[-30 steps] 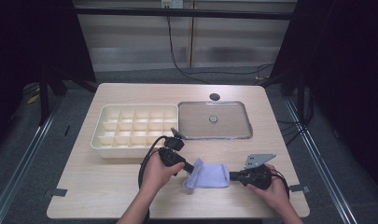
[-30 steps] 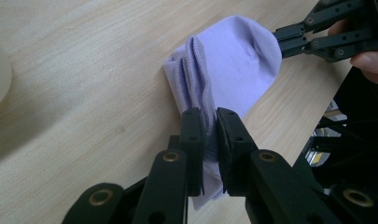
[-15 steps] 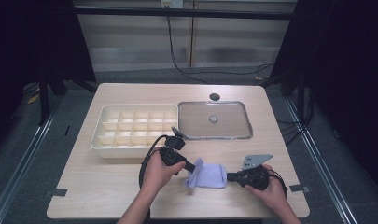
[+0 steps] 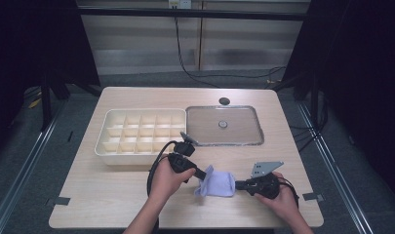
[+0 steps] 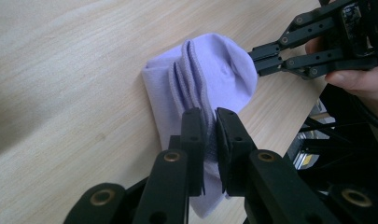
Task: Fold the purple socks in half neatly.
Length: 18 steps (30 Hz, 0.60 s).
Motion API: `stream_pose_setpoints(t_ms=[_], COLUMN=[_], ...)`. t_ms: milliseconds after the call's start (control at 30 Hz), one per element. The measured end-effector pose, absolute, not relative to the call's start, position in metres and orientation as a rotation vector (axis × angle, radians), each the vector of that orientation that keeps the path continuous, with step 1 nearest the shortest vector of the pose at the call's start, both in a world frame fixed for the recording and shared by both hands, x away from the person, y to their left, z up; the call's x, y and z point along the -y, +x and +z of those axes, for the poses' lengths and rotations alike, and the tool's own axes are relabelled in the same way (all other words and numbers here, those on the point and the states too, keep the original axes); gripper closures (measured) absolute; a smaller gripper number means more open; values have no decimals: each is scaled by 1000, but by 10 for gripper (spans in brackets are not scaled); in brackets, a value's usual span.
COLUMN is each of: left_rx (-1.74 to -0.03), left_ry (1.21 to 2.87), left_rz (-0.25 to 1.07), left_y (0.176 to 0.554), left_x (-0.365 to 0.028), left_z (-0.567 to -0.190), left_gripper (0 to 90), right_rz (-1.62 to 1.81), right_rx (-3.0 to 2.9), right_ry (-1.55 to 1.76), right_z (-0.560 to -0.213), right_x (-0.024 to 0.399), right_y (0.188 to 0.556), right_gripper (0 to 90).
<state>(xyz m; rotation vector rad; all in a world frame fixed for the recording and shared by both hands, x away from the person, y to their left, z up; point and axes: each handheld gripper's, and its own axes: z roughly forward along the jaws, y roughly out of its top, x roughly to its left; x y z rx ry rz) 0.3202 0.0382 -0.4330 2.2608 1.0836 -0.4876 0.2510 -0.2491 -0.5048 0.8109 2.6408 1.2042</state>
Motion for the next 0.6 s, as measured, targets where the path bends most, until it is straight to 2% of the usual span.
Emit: stream_pose_setpoints(t_ms=[600], left_rx=[-1090], left_ry=[2249], left_rz=[-489], left_y=[319], left_x=[-32], left_z=[-429], left_gripper=[826], right_rz=[1225], right_rx=[-2649], right_ry=[790], right_z=[-506], right_x=[241], right_y=[252], right_gripper=[881])
